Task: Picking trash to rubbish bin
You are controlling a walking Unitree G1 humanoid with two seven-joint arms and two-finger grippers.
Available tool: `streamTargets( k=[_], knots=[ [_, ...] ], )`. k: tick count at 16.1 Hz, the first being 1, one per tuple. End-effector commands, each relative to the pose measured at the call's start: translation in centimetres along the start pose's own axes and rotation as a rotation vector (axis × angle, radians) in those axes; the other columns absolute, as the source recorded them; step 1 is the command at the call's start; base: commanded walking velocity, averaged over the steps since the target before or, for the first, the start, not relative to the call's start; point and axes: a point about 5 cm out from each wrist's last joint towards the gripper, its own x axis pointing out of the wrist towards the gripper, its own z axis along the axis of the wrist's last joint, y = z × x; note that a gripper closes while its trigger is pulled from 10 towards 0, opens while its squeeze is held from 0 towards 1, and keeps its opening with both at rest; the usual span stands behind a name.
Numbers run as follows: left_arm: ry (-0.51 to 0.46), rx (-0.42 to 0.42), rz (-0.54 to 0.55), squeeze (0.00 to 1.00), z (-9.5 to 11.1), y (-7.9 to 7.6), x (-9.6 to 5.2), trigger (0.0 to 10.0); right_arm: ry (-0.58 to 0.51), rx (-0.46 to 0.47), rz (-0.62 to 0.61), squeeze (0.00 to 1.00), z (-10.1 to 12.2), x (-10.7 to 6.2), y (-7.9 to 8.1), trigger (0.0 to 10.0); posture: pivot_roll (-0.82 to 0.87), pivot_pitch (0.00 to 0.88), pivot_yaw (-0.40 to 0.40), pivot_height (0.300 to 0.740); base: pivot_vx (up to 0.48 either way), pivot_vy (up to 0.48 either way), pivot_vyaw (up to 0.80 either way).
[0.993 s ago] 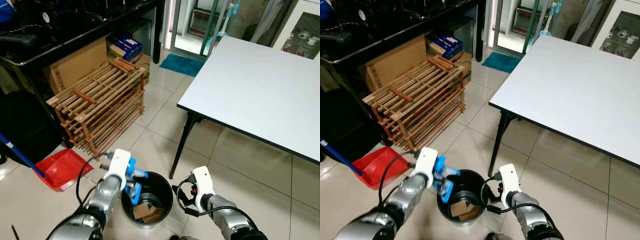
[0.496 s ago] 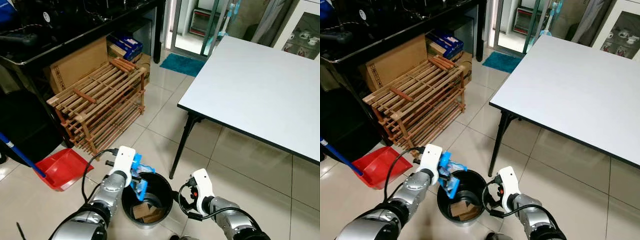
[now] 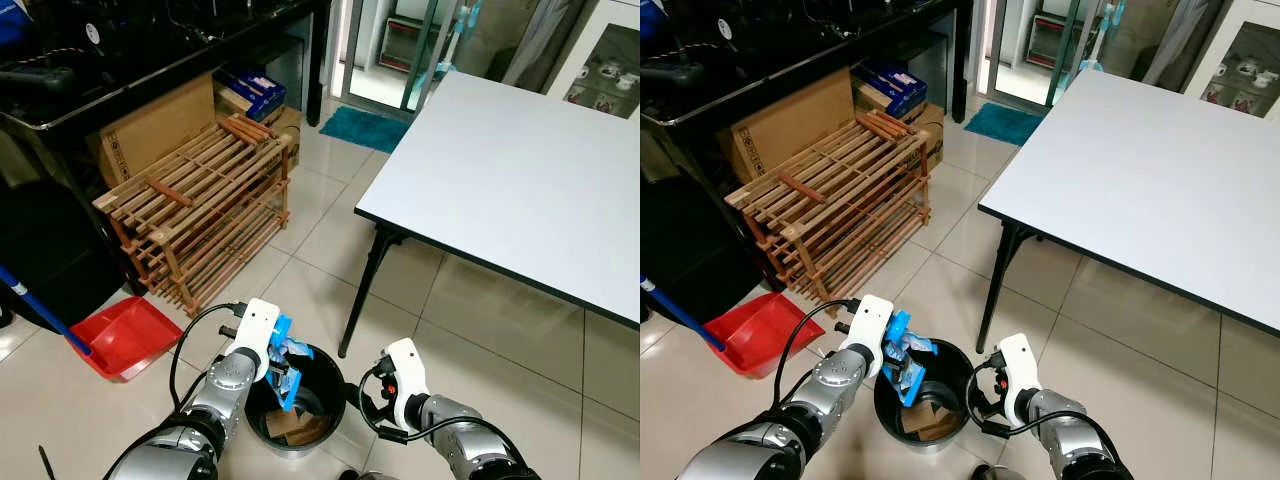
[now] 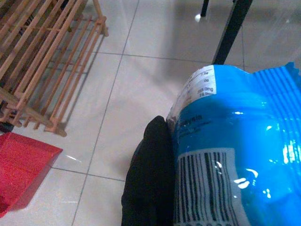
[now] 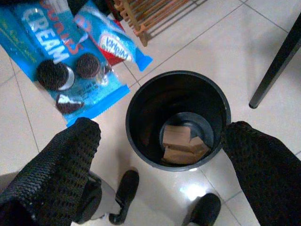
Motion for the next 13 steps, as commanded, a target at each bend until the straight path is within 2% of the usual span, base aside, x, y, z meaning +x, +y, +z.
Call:
streamTargets(
  k=[1, 4, 10, 11, 12, 13],
  knots=[
    [0.041, 0.023, 0.012, 0.00, -1.01, -0.02, -0.25, 10.0, 0.000, 0.013, 0.002, 0.00, -0.08, -0.36, -0.35, 10.0, -0.06, 0.073, -0.049, 0.740, 0.000, 0.000, 0.00],
    [0.071, 0.010, 0.037, 0.00, -1.83, 0.26, -0.50, 10.0, -0.002, 0.016, -0.002, 0.00, -0.12, -0.59, -0.51, 10.0, -0.08, 0.070, -0.044, 0.740, 0.000, 0.000, 0.00],
    [0.058, -0.005, 0.028, 0.00, -1.62, 0.10, -0.45, 10.0, -0.003, 0.022, -0.001, 0.00, -0.24, -0.88, -0.59, 10.0, -0.07, 0.064, -0.049, 0.740, 0.000, 0.000, 0.00],
    [0.057, -0.004, 0.025, 0.35, -1.60, 0.07, -0.44, 10.0, -0.006, 0.025, -0.004, 0.00, -0.18, -0.85, -0.57, 10.0, -0.07, 0.063, -0.049, 0.740, 0.000, 0.000, 0.00],
    [0.057, -0.008, 0.015, 1.00, -1.61, 0.00, -0.44, 10.0, -0.011, 0.027, -0.004, 0.00, -0.07, -0.81, -0.51, 10.0, -0.07, 0.061, -0.048, 0.740, 0.000, 0.000, 0.00],
    [0.057, -0.011, 0.010, 1.00, -1.62, -0.03, -0.44, 10.0, -0.012, 0.026, -0.002, 0.00, -0.03, -0.79, -0.46, 10.0, -0.07, 0.061, -0.046, 0.740, 0.000, 0.000, 0.00]
  ],
)
